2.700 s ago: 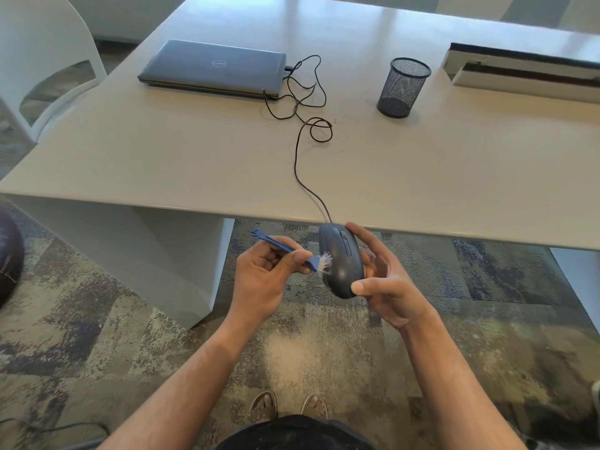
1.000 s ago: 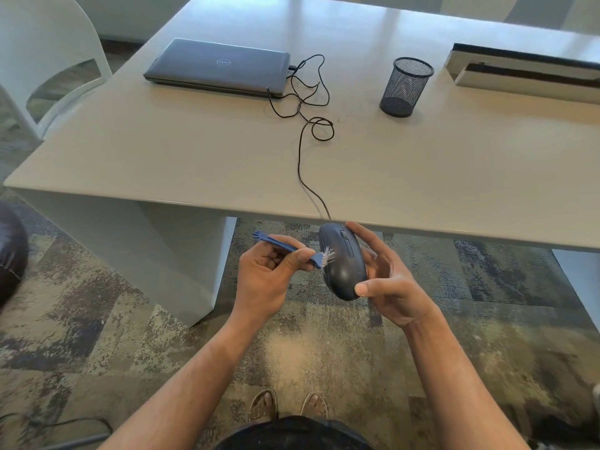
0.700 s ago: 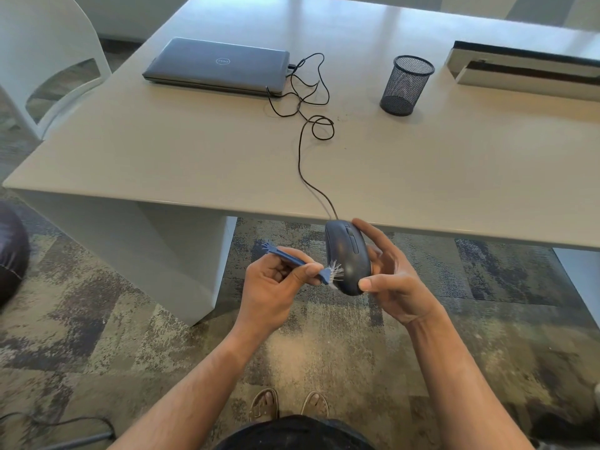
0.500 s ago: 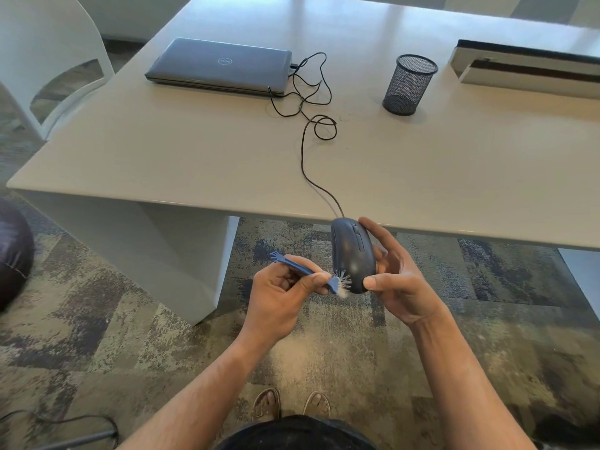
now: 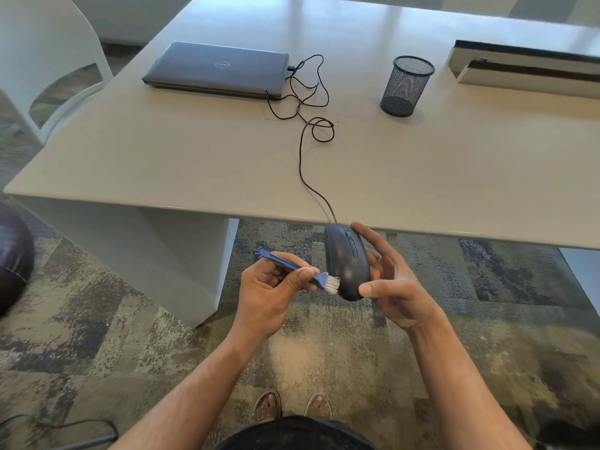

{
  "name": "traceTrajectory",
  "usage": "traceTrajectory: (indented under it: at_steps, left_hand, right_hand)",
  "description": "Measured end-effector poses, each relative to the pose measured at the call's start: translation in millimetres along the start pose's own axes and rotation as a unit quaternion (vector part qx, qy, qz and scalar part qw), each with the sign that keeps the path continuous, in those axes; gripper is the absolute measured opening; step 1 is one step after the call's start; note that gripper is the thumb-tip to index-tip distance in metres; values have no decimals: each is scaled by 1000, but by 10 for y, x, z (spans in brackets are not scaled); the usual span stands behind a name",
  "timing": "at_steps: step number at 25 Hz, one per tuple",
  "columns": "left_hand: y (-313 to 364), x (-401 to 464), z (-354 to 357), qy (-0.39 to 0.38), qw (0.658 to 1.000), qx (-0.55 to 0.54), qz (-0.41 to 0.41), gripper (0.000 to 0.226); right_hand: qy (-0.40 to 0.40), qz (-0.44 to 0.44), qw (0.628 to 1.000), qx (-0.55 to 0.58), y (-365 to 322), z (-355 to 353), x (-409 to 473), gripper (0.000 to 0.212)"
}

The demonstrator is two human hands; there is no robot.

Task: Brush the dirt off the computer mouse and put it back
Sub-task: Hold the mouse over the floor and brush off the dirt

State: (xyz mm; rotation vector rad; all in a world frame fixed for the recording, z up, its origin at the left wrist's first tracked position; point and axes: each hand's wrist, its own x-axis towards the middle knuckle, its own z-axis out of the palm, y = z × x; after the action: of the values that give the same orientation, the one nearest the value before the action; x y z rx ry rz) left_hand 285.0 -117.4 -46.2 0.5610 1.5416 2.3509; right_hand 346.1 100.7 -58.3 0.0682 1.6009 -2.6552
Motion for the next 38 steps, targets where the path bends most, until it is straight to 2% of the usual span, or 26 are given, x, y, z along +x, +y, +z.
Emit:
traceTrajectory:
  at_steps: [10,13,17,19,23,25,30,38]
  left_hand:
    - [-46,245,-16,77,996,46,12,6]
    - [-69,290,-19,115,991,64,10,15]
    - [-77,266,-90,159,985,68,1,15]
    - [-45,218,-146,142,989,50,-1,9]
    - [-4,129,-181,29,999,43,2,9]
    - [-7,132,-170,7,999,53,10,9]
    - [-1,200,-137,25,998,60,19,16]
    - [-103,236,-145,136,986,91,14,12]
  right_hand:
    - [-32,28,999,9,76,52,-47,101]
    - [-37,35,999,-5,104,56,-71,102]
    - [-29,44,999,-12,129,35,-116,104]
    - [-25,45,999,5,134,24,-127,104]
    - [-25,46,999,0,131,21,-108,103]
    - [-29,47,998,-4,137,38,-95,103]
    - [-34,52,998,-1,171,82,-106,101]
    - [-33,60,998,-10,180,83,-167,103]
